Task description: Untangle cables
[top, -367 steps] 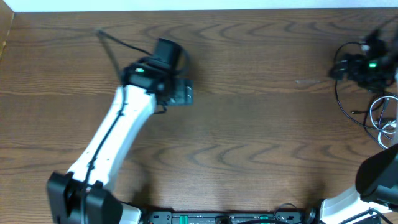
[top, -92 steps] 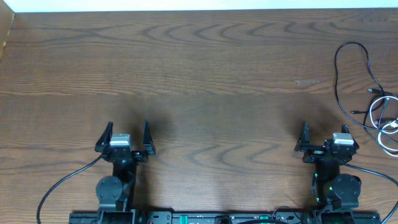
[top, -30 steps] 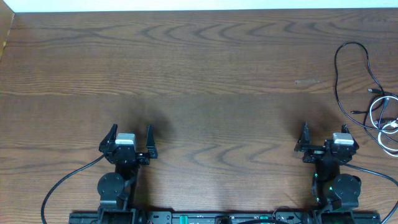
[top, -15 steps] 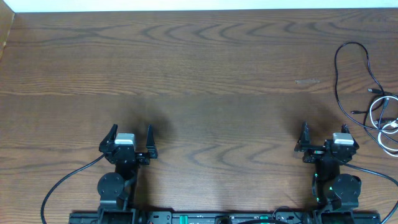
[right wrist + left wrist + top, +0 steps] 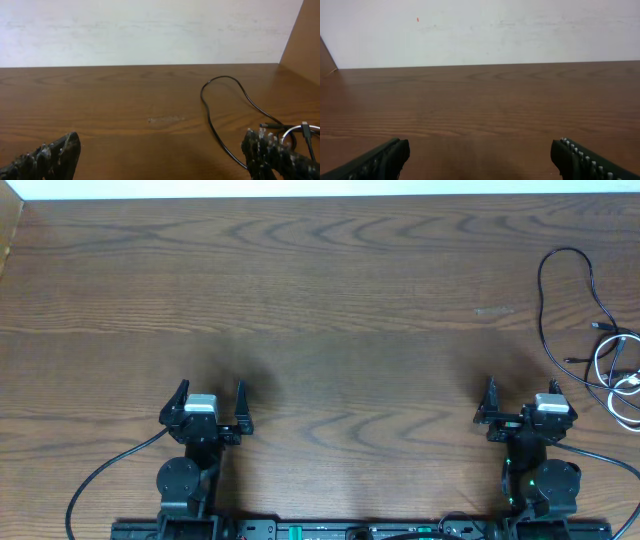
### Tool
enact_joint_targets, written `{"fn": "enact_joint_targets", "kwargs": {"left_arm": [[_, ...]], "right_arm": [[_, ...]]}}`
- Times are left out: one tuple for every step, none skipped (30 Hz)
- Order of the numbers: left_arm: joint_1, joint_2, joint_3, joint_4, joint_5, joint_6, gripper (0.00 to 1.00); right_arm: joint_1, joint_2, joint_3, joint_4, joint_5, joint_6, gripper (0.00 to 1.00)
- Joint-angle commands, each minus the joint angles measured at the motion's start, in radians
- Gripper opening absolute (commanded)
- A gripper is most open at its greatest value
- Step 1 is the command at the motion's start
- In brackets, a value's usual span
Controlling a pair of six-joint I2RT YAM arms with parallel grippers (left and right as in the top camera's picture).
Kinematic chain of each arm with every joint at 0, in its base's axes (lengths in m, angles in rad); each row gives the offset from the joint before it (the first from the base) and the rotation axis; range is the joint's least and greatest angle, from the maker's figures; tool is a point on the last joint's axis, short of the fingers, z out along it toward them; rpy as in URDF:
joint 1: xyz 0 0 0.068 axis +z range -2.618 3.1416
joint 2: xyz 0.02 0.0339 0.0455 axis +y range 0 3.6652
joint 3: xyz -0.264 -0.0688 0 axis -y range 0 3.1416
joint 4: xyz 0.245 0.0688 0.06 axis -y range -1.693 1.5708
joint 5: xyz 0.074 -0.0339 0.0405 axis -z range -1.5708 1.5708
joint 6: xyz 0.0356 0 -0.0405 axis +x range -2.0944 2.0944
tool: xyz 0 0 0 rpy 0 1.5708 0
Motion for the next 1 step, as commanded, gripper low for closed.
{"fn": "enact_joint_targets", "kwargs": {"left_arm": [[0.000, -0.006, -0.008, -0.047, 0.006, 0.000, 0.96]], "right_arm": [[0.008, -0.006, -0.002, -0.002, 0.018, 0.014, 0.99]]}}
